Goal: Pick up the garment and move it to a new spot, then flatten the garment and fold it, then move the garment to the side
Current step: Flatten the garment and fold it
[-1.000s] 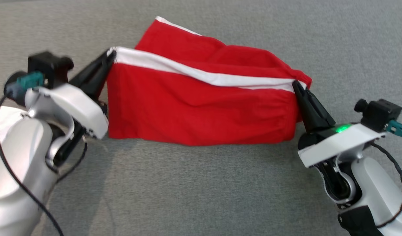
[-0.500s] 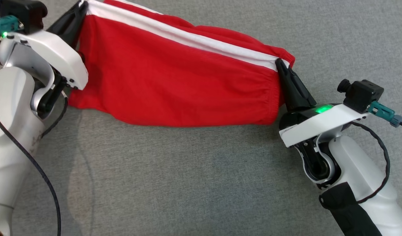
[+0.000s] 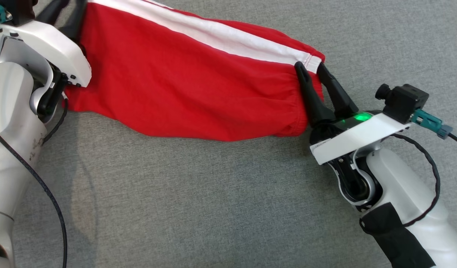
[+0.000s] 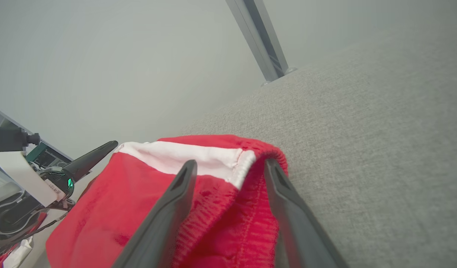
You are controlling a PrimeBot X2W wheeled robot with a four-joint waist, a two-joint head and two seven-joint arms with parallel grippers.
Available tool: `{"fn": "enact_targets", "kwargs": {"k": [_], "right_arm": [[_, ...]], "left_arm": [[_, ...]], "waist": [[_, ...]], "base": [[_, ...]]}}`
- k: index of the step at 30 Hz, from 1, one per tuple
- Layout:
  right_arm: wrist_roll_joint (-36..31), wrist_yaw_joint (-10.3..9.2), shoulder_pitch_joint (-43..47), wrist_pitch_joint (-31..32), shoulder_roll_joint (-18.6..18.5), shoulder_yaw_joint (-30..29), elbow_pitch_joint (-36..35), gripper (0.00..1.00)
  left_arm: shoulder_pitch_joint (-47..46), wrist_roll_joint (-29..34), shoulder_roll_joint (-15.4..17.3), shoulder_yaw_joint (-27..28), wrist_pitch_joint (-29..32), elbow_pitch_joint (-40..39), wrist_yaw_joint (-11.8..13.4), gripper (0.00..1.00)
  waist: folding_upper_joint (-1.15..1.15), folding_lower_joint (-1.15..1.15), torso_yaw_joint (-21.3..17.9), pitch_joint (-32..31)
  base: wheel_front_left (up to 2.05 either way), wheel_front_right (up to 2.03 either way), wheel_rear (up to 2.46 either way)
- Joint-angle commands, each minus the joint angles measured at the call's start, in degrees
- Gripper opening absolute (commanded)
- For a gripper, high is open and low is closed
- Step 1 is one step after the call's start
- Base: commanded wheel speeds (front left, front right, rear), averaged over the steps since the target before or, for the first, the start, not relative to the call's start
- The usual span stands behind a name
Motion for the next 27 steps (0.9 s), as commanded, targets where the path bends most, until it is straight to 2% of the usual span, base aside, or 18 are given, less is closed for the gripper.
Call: {"fn": "enact_targets", "kwargs": {"k": [1,4,9,14,20,23,27], "right_arm": [[0.2,0.13,1.2,0.0,-0.7,-0.2,-0.1,1.0],[-1.6,0.11,3.2,-0.1,-1.8,-1.7,-1.8,1.0],[-6.8,0.11,8.2,-0.1,-2.6,-6.8,-6.8,1.0],[-14.8,0.12,13.6,-0.1,-1.6,-14.3,-12.3,1.0],[-24.3,0.12,18.0,-0.1,0.9,-21.8,-17.6,1.0],[-28.5,0.11,19.3,-0.1,2.0,-24.1,-19.4,1.0],[-32.4,0.11,20.6,-0.1,2.8,-26.0,-20.4,1.0]], "left_arm": [[-0.4,-0.3,-0.1,0.0,-1.2,0.7,-0.1,1.0],[1.3,-1.0,-0.8,0.9,-4.3,1.7,0.3,1.0],[5.3,-1.7,-1.2,4.5,-7.6,-1.5,3.5,1.0],[14.1,1.1,-0.6,12.1,-7.8,-14.5,8.2,1.0],[26.5,6.4,-1.6,20.6,-7.9,-30.5,12.7,1.0],[32.2,9.2,-2.5,23.6,-7.9,-36.9,14.2,1.0],[37.0,11.9,-3.1,25.4,-7.9,-41.4,15.1,1.0]], "waist": [[0.0,0.0,0.4,-0.2],[0.0,0.0,1.1,-0.9],[0.0,0.0,2.8,-2.3],[0.0,0.0,4.9,-3.9],[0.0,0.0,7.1,-5.9],[0.0,0.0,8.0,-7.1],[0.0,0.0,8.6,-8.3]], "base": [[0.0,0.0,0.0],[0.0,0.0,0.0],[0.0,0.0,0.0],[0.0,0.0,0.0],[0.0,0.0,0.0],[0.0,0.0,0.0],[0.0,0.0,0.0]]}}
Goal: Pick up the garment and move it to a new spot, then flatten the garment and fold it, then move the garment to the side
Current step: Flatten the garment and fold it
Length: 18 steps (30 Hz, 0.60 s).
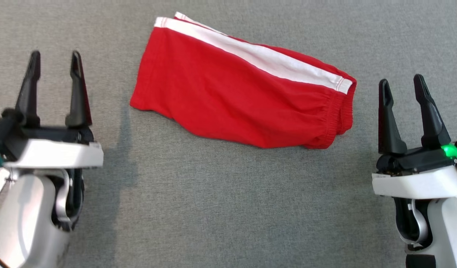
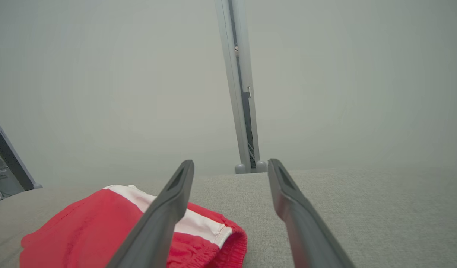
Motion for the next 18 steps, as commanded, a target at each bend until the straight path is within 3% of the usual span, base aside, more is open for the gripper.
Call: {"fn": "enact_targets", "kwargs": {"k": [1,8,18], "right_arm": [[-1.6,0.09,1.1,-0.1,0.2,-0.8,0.0,1.0],[-4.3,0.09,4.0,-0.1,0.5,-2.7,3.7,1.0],[-3.4,0.09,5.1,-0.1,1.4,-3.9,5.3,1.0]], "left_arm": [[2.3,1.6,-0.2,0.5,-0.2,-1.6,0.6,1.0],[7.8,5.1,-1.5,-0.7,-0.2,-3.7,0.6,1.0],[6.7,5.4,-1.4,-2.5,-0.2,-0.5,-0.8,1.0]], "waist": [[0.0,0.0,0.7,-1.1],[0.0,0.0,2.1,-3.2],[0.0,0.0,2.1,-3.7]], "base": [[0.0,0.0,0.0],[0.0,0.0,0.0],[0.0,0.0,0.0]]}}
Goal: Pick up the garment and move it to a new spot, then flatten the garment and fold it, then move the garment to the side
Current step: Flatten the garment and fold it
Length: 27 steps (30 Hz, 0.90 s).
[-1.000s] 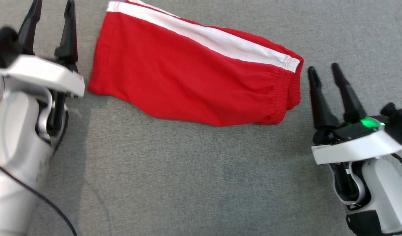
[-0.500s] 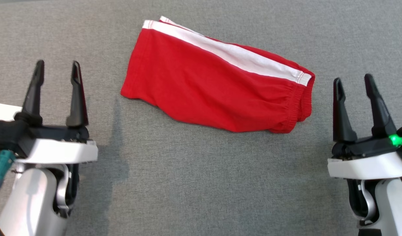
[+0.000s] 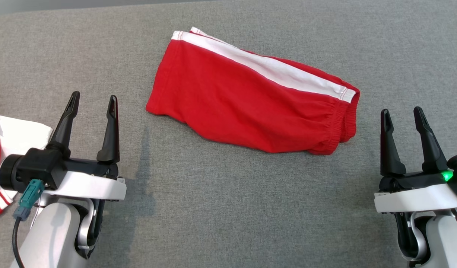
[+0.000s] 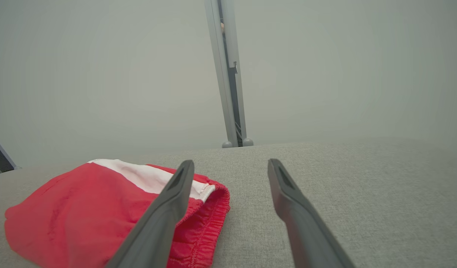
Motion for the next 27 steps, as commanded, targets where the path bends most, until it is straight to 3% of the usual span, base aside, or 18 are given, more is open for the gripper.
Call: {"fn": "enact_targets", "kwargs": {"k": [1,10,13,20,27], "right_arm": [[0.3,0.09,0.3,-0.1,0.1,-0.2,0.0,1.0],[0.9,0.09,-0.5,-0.1,0.4,0.2,-0.3,1.0],[1.0,0.09,-1.3,-0.1,0.5,0.8,-0.4,1.0],[1.6,0.09,-2.8,-0.1,0.8,2.8,-0.2,1.0],[2.7,0.09,-3.5,-0.1,1.4,4.1,0.7,1.0]], "left_arm": [[-1.3,0.1,0.4,0.1,-0.2,0.4,-0.1,1.0],[-5.1,-0.5,0.7,-0.7,0.6,2.2,-1.5,1.0],[-8.4,-1.4,0.8,-1.6,2.3,3.5,-3.6,1.0],[-18.0,-7.3,0.8,-4.3,10.8,14.8,-11.8,1.0],[-23.6,-12.6,2.1,-7.1,17.6,25.3,-14.1,1.0]], "waist": [[0.0,0.0,-0.1,0.1],[0.0,0.0,-0.4,0.9],[0.0,0.0,-1.2,1.7],[0.0,0.0,-4.4,3.8],[0.0,0.0,-7.3,5.3]], "base": [[0.0,0.0,0.0],[0.0,0.0,0.0],[0.0,0.0,0.0],[0.0,0.0,0.0],[0.0,0.0,0.0]]}}
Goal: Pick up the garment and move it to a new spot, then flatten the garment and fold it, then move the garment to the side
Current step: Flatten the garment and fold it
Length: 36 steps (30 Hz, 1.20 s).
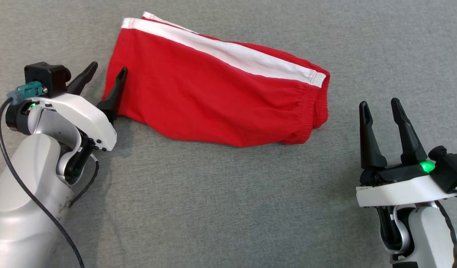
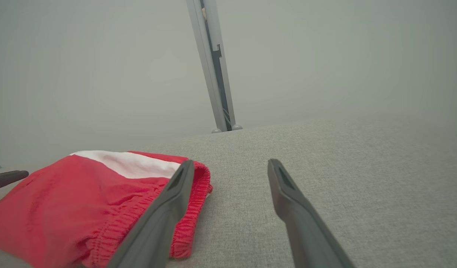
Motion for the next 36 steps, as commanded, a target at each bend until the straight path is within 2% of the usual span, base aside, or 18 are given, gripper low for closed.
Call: {"fn": "enact_targets", "kwargs": {"k": [1,7,11,12,13,17,21,29,36], "right_arm": [[0.3,0.09,-0.9,-0.1,0.0,-0.1,0.0,1.0],[0.6,0.09,-0.7,-0.1,0.3,-0.2,0.1,1.0],[0.8,0.09,-1.1,-0.1,0.5,-0.3,0.1,1.0],[0.9,0.09,-1.1,-0.1,0.5,-0.3,0.1,1.0],[0.9,0.09,-1.1,-0.1,0.5,-0.3,0.2,1.0],[1.1,0.09,-1.2,-0.1,0.6,-0.5,0.0,1.0],[1.1,0.09,-0.3,-0.1,0.6,-1.0,-0.1,1.0],[0.3,0.09,1.6,-0.1,0.5,-2.7,0.2,1.0],[0.1,0.09,2.7,-0.1,-0.6,-2.9,0.8,1.0]], "left_arm": [[-1.1,-1.1,0.4,-0.4,0.7,1.1,-0.4,1.0],[-2.6,-5.6,1.4,-4.0,5.5,5.5,-0.4,1.0],[-1.8,-10.6,1.5,-7.3,9.8,5.4,-0.4,1.0],[-1.7,-11.7,1.6,-8.2,10.4,4.7,-0.4,0.37],[-1.6,-13.0,1.8,-8.7,11.0,4.2,-0.4,0.0],[-1.9,-15.7,3.7,-8.5,8.2,2.8,-0.4,0.0],[-0.4,-17.2,3.4,-7.1,4.6,2.1,-0.4,0.0],[8.6,-18.2,1.8,-4.8,-3.8,-5.9,3.0,0.0],[18.2,-18.4,1.3,-5.0,-5.7,-16.4,7.7,0.0]], "waist": [[0.0,0.0,-0.9,0.7],[0.0,0.0,-1.6,1.2],[0.0,0.0,-1.6,1.4],[0.0,0.0,-1.5,1.4],[0.0,0.0,-1.5,1.4],[0.0,0.0,-1.2,1.2],[0.0,0.0,-0.5,0.6],[0.0,0.0,2.6,-1.7],[0.0,0.0,5.4,-4.1]], "base": [[0.0,0.0,0.0],[0.0,0.0,0.0],[0.0,0.0,0.0],[0.0,0.0,0.0],[0.0,0.0,0.0],[0.0,0.0,0.0],[0.0,0.0,0.0],[0.0,0.0,0.0],[0.0,0.0,0.0]]}}
